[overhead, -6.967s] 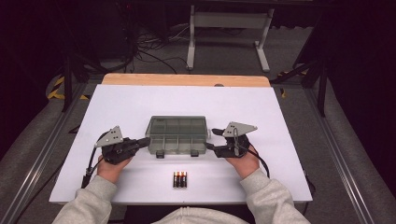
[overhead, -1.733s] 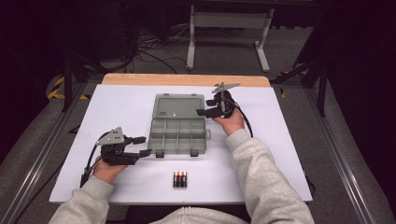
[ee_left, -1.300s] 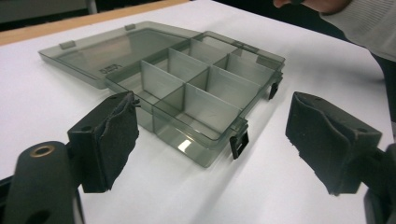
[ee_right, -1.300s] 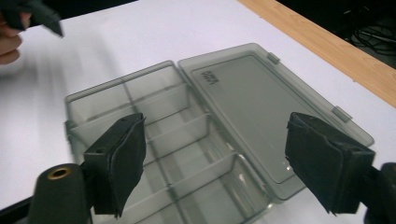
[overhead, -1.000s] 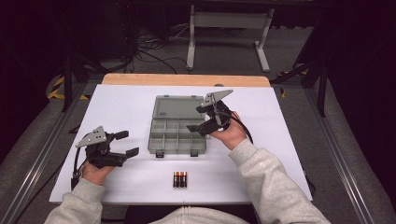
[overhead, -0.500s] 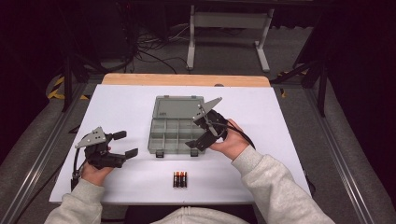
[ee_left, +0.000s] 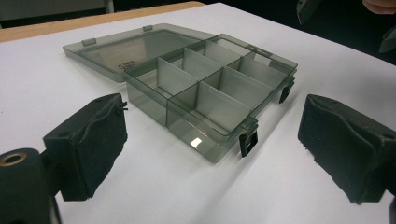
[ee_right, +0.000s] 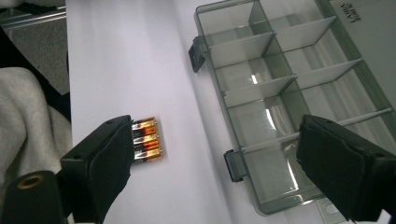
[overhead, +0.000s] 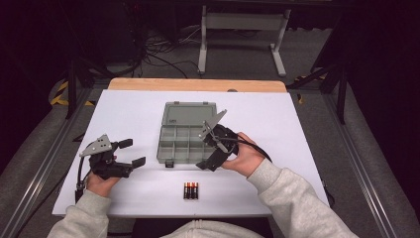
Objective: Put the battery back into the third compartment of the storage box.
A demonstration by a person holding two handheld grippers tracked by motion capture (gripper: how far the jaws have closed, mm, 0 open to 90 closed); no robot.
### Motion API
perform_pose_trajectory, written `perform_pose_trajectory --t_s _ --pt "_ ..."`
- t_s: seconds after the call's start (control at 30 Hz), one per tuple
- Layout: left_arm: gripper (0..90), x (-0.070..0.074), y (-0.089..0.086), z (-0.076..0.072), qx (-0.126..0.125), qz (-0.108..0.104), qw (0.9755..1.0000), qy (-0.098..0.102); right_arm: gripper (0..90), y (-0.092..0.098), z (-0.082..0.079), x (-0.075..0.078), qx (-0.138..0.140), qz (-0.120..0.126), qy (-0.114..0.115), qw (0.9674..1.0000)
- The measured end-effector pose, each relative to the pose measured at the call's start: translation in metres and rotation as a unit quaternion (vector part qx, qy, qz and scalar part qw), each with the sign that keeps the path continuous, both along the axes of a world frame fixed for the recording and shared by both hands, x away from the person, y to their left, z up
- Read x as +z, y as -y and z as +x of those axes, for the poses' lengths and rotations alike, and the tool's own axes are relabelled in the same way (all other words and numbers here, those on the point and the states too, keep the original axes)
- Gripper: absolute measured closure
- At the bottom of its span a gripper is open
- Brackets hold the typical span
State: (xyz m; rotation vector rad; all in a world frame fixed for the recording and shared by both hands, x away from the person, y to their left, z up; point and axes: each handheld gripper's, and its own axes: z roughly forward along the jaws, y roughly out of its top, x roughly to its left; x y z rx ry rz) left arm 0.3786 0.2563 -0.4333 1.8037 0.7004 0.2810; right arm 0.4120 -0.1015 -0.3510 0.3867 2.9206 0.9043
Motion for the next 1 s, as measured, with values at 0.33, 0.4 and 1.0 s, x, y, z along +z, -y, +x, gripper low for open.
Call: perform_pose_trajectory --t_s 0.33,0.4,1.0 --pt "7.9 -0.001 0.000 0.000 0.003 -0.005 1.0000 0.001 11.1 -0.010 -0.009 -0.004 0.026 -0.018 0.000 0.9995" --pt "7.8 -0.001 0.000 0.001 0.004 -0.006 1.0000 0.002 11.4 -0.010 -0.010 -0.005 0.030 -0.018 0.001 0.9994" --pt "7.6 -0.001 0.000 0.000 0.006 -0.004 1.0000 0.002 13.4 -0.025 -0.027 -0.038 0.055 -0.036 -0.015 0.9977"
